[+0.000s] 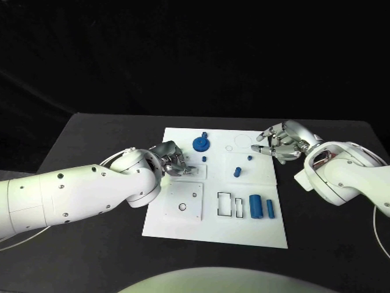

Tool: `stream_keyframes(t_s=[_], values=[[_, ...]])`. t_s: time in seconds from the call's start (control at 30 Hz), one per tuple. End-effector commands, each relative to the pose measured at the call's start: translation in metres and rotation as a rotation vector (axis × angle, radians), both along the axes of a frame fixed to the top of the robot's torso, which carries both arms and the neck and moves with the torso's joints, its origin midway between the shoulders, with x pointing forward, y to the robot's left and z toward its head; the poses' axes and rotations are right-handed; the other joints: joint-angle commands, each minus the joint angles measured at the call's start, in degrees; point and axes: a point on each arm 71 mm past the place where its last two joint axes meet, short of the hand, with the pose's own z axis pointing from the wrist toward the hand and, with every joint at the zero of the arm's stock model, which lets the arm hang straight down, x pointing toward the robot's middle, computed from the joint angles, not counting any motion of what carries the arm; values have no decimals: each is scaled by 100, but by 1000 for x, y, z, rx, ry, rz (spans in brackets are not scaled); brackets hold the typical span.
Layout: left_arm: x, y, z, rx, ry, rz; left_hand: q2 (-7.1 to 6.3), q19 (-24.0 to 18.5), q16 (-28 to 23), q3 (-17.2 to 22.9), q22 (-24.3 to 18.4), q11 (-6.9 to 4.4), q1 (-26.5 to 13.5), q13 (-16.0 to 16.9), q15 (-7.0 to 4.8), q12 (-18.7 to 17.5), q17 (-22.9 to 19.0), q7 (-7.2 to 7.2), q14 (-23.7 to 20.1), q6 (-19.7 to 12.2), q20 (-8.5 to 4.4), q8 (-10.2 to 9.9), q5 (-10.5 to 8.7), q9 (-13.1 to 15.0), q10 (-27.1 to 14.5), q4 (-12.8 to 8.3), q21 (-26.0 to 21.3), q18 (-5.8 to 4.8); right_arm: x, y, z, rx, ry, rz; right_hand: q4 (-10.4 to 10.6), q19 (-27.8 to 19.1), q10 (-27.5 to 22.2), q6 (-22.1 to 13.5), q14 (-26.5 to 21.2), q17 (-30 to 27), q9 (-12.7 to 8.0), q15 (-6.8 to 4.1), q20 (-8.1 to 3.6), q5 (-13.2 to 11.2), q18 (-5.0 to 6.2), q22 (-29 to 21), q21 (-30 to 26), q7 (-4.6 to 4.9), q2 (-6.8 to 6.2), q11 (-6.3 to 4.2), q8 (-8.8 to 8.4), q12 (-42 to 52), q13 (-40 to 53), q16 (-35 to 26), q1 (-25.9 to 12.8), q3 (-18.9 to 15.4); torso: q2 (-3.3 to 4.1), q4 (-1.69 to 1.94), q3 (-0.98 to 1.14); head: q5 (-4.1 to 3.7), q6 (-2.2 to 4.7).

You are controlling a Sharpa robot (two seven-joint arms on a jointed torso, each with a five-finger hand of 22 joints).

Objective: Assemble the parts on the task board

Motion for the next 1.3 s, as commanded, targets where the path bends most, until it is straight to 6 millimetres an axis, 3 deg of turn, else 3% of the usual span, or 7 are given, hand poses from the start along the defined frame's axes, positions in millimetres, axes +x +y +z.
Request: stream_keyframes(t_s=[0.03, 0.53, 0.77, 1.3], values=[[0, -2, -3, 44, 33, -15, 36, 44, 20, -23, 67, -18, 79, 6, -39, 28, 1506, -3, 598, 48, -12, 50, 29, -10, 39, -10, 42, -41, -1, 1, 0, -10, -3, 12, -3, -32, -49, -39, 121, 7, 10, -4, 1, 19, 33, 5, 4, -4, 18, 1, 12, -14, -6, -28, -55, -36, 0, 3, 0, -15, -11], [-1, -7, -6, 60, 74, -28, 68, 72, 20, -18, 149, -32, 122, 90, -49, 114, 1506, -21, 598, 70, -22, 139, 122, -32, 71, -5, 134, -59, -1, 1, 0, -12, -1, 13, -3, -32, -41, -39, 127, 26, 10, -4, 1, 28, 34, 1, -3, -4, 20, 1, 13, -6, 2, -18, -53, -37, -10, 7, 1, -35, -33], [-1, -8, -6, 61, 76, -27, 166, 68, 20, 257, 204, -64, 294, 111, -76, 164, 1506, -55, 598, 56, -46, 234, -5, -78, 71, -6, 169, -62, -1, 1, 0, -12, 0, 13, -3, -30, -39, -39, 132, 44, 11, -4, 1, 33, 34, 1, -3, -4, 22, 0, 14, -5, 2, -8, -52, -38, -10, 8, 4, -40, -39], [1, -8, -6, 63, 78, -17, 164, 63, 20, 425, 237, -52, 78, 99, -71, 184, 1506, -39, 598, 26, -46, 299, -21, -124, 60, 7, 181, -65, -1, 1, 0, -13, 1, 12, -2, -30, -34, -38, 133, 44, 12, -5, 1, 40, 34, -2, -10, -5, 24, 0, 15, -1, 6, -9, -51, -40, -9, 6, 4, -57, -42]])
